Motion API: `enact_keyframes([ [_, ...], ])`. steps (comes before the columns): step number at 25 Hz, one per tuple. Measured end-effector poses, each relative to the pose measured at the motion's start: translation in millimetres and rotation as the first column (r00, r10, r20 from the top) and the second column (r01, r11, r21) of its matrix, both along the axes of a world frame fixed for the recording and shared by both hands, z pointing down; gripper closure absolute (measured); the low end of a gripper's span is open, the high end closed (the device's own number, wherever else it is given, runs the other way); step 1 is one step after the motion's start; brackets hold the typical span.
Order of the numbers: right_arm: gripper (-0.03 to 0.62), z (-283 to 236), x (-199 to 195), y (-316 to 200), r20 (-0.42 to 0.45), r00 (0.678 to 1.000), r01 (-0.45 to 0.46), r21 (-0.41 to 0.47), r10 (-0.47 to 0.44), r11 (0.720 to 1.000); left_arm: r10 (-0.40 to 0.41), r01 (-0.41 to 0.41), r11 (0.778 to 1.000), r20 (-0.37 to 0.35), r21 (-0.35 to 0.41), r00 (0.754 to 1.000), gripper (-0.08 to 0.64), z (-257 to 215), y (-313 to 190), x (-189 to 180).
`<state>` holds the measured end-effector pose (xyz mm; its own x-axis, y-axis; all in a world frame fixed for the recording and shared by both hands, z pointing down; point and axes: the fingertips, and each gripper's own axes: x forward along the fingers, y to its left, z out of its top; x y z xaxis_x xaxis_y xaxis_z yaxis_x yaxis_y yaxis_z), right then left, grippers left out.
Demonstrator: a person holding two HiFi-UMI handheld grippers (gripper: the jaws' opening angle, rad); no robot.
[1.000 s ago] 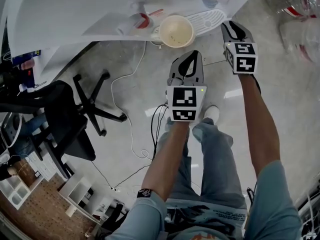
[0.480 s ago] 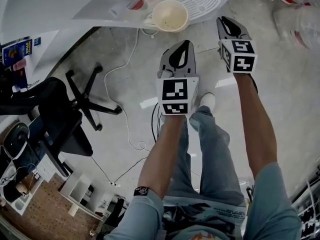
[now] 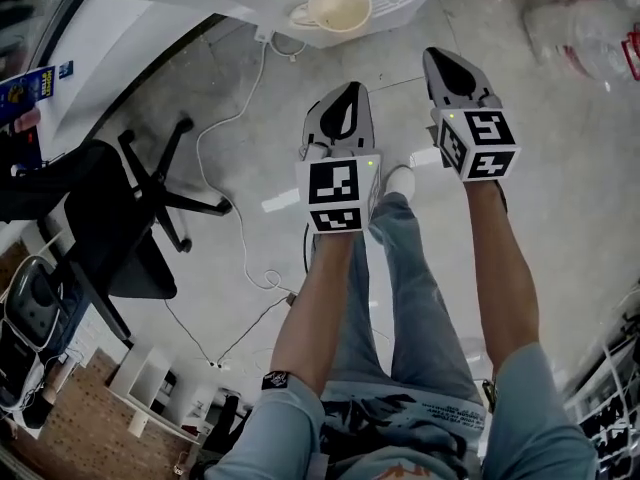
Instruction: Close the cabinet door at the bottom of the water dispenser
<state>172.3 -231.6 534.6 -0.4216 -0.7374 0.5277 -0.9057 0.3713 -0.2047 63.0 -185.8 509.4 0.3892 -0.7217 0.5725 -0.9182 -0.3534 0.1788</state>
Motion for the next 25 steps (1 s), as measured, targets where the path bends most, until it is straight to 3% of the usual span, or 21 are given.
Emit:
enact_keyframes([
  [6, 0.563, -72.1, -14.0, 23.0, 0.195, 0.981, -0.004, 0.038, -0.004, 0.999, 0.001, 0.001, 0.998, -0.032, 0.055, 0.999, 0.540, -50.7, 10.6, -5.3],
  [12, 0.565, -136.5, -33.2, 42.1, 0.335, 0.941, 0.030, 0.048, -0.044, 0.998, -0.073, 0.084, 0.988, -0.083, 0.132, 0.994, 0.540, -115.9, 10.4, -25.8],
  [17, 0.565, -203.8, -42.9, 59.4, 0.351, 0.932, 0.059, 0.106, -0.093, 0.993, -0.073, 0.089, 0.976, -0.088, 0.198, 0.993, 0.540, -183.1, 14.4, -37.7],
  [22, 0.565, -275.9, -44.0, 66.6, 0.365, 0.925, 0.043, 0.162, -0.100, 0.986, -0.039, 0.083, 0.965, -0.177, 0.249, 0.984, 0.540, -256.0, 21.6, -37.3],
  [25, 0.565, -320.9, -46.8, 68.6, 0.337, 0.936, 0.034, 0.203, -0.103, 0.978, -0.025, 0.081, 0.951, -0.188, 0.298, 0.982, 0.540, -299.4, 25.3, -39.0],
])
